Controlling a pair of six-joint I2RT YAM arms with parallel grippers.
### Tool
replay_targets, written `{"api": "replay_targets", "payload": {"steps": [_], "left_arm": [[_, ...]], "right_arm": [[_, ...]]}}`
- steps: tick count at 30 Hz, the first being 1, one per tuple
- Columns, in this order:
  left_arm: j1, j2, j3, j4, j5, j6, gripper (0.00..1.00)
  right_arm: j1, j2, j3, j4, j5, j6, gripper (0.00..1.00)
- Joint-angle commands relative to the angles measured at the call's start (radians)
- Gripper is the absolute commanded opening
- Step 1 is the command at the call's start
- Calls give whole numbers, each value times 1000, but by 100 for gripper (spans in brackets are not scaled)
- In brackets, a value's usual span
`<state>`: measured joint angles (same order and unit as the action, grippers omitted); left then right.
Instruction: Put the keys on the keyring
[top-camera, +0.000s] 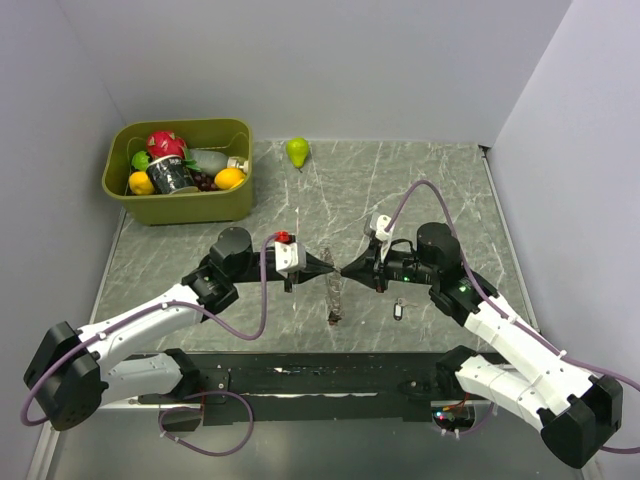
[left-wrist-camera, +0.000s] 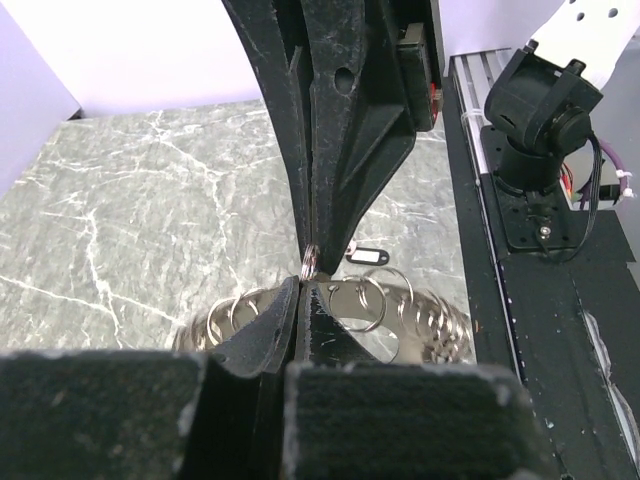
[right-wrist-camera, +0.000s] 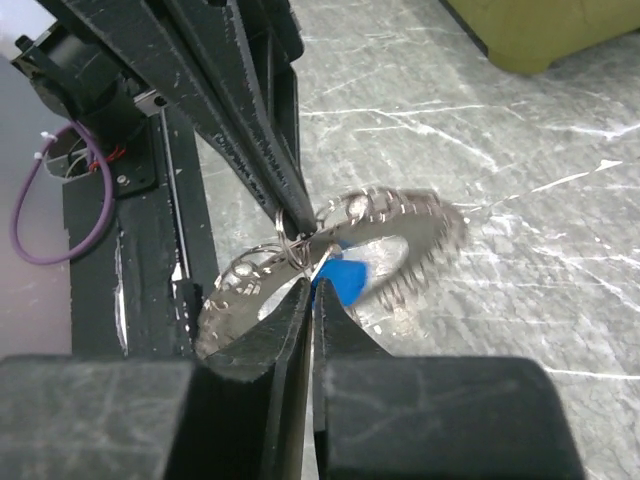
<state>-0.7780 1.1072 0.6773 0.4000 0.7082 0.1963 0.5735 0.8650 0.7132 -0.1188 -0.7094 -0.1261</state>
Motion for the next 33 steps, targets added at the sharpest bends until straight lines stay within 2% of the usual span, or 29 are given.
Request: {"api": "replay_targets", "payload": {"steps": [1,5,7,9,10,13,16,23,28,33], "left_arm": [[-1,-44,-2,118,23,-27,1],[3,-47,-5,135,36,-31,1],[3,-46,-4,122,34,-26,1],[3,-46,5,79,34,-8,1],[3,-46,8,63,33,2,1],[5,-52,15,8,37,34,1],[5,-61,18,-42,42,60,1],[3,-58,28,-161,37,149,1],[5,-52,16,-158,24,155,1],[2,-11,-13,-101,34,128,1]], "right_arm": [[-1,-6,3,24,-19,-18,6],[-1,0,11,15,-38,-26,6],[-1,-4,12,11,-38,-26,10],[-3,-26,6,18,-12,-18,20],[-3,-35,2,24,-3,-7,30],[-4,-86,-21,60,30,16,48],[-11,-122,-32,82,57,49,56],[-63,-91,-8,104,129,238,69],[-72,-6,19,58,159,365,70],[-73,2,0,16,241,428,80]]}}
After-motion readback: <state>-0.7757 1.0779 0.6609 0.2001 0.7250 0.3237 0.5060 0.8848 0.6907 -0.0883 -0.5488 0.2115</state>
